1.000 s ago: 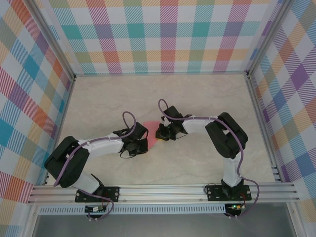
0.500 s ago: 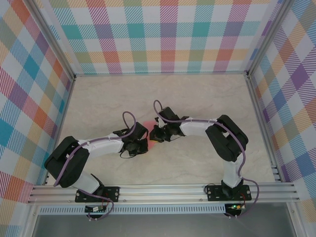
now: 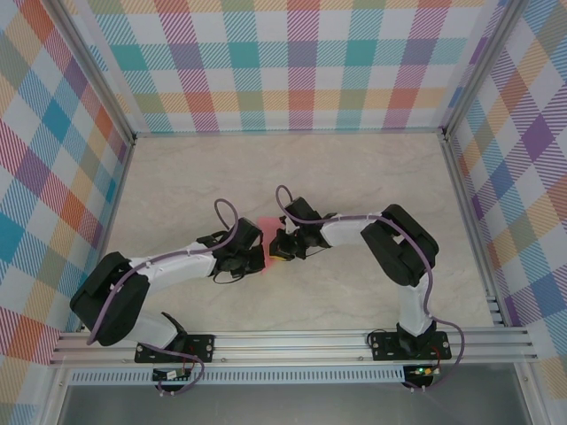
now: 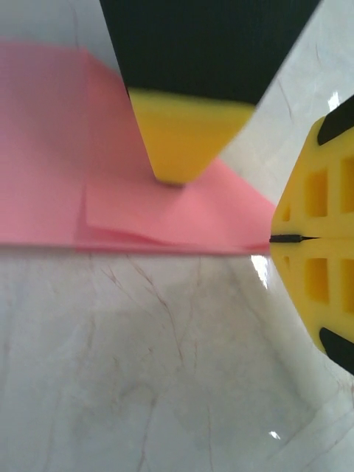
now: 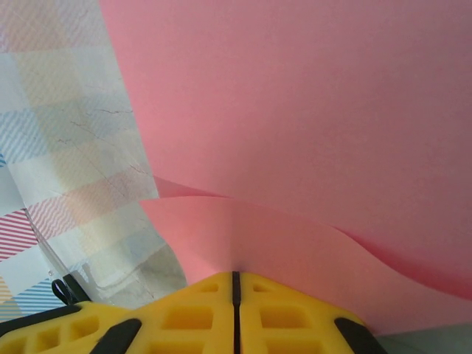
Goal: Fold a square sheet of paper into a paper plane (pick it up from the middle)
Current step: Third fold the triangle at the center of the table.
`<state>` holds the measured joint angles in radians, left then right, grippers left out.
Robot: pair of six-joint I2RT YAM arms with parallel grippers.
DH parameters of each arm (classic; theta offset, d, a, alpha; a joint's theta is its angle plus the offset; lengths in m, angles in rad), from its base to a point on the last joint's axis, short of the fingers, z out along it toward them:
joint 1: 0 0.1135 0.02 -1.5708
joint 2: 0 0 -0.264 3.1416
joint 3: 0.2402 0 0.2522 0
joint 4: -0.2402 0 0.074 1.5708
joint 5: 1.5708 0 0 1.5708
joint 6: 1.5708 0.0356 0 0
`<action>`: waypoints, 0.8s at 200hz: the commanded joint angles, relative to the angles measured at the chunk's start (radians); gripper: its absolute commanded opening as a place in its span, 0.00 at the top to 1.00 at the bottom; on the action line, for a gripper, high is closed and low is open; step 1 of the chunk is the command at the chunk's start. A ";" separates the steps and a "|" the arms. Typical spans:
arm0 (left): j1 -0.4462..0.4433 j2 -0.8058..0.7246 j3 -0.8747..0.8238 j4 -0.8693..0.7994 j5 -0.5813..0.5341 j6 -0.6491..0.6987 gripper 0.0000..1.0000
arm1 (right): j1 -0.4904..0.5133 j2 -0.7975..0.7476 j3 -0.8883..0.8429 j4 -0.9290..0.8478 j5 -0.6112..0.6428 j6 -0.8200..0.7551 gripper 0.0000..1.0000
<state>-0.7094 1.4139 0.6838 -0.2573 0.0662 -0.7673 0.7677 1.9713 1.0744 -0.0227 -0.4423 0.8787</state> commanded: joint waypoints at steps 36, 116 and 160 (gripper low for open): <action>0.017 -0.091 -0.105 0.241 0.121 -0.042 0.89 | 0.003 0.040 -0.033 -0.002 0.045 0.017 0.92; 0.042 -0.017 -0.158 0.294 0.144 -0.044 0.93 | 0.004 -0.046 -0.010 0.012 0.001 0.020 0.91; 0.045 0.014 -0.164 0.283 0.105 -0.032 0.95 | 0.004 -0.082 -0.022 0.022 -0.012 0.017 0.89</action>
<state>-0.6769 1.4029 0.5365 0.0109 0.1970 -0.8040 0.7677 1.9324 1.0637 -0.0002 -0.4427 0.8951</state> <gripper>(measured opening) 0.061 0.104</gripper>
